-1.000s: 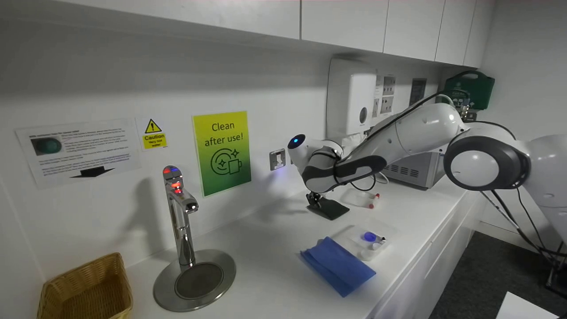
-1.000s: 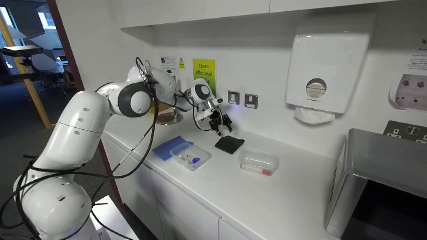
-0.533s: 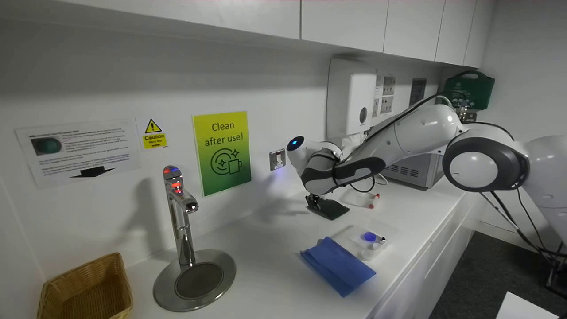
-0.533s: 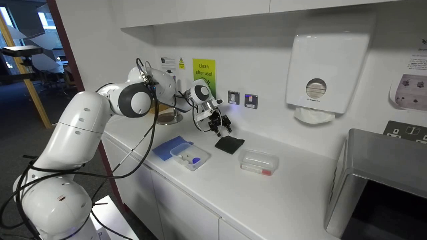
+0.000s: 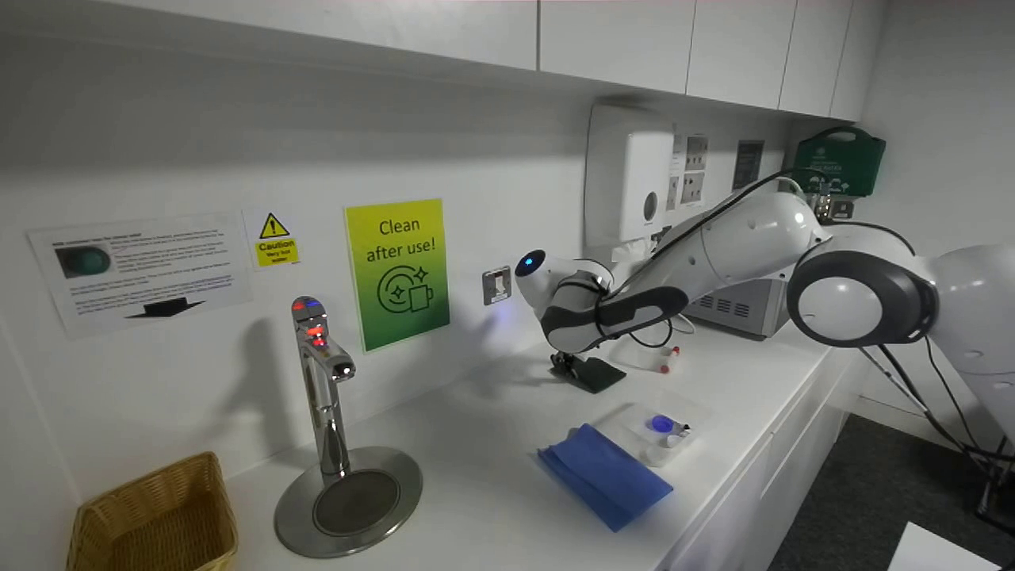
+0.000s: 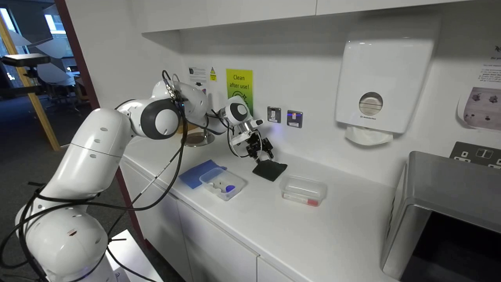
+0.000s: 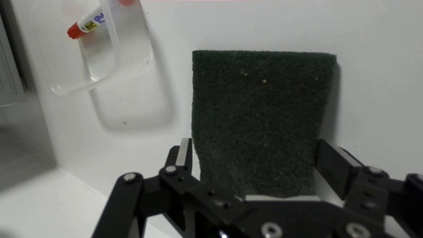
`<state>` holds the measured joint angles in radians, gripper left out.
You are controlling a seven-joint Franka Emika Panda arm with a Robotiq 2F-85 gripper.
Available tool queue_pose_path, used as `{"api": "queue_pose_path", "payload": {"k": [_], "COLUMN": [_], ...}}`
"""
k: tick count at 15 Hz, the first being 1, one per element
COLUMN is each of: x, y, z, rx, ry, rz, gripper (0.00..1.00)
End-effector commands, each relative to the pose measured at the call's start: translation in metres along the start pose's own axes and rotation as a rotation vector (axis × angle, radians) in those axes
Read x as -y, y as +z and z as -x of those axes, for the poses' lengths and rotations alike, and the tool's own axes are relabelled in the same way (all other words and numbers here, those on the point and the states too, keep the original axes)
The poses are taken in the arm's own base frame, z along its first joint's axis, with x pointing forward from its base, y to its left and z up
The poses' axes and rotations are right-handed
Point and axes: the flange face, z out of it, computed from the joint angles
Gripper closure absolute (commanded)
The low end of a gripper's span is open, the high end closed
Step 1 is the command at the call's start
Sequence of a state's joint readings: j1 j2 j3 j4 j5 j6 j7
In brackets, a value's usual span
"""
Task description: Put the black fabric in the clear container on the left.
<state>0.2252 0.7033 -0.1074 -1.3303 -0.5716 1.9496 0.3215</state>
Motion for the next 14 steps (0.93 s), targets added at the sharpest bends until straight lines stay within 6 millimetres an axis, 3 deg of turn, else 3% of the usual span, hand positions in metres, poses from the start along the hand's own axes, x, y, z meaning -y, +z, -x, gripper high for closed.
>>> {"api": "queue_pose_path", "payload": {"k": [1, 14], "x": [-0.01, -0.007], "y": [-0.002, 0.013], "z": [-0.004, -0.002], "rx": [0.012, 0.031], "ry": [0.023, 0.012], "rz": [0.026, 0.047], "gripper": [0.0, 0.0]}}
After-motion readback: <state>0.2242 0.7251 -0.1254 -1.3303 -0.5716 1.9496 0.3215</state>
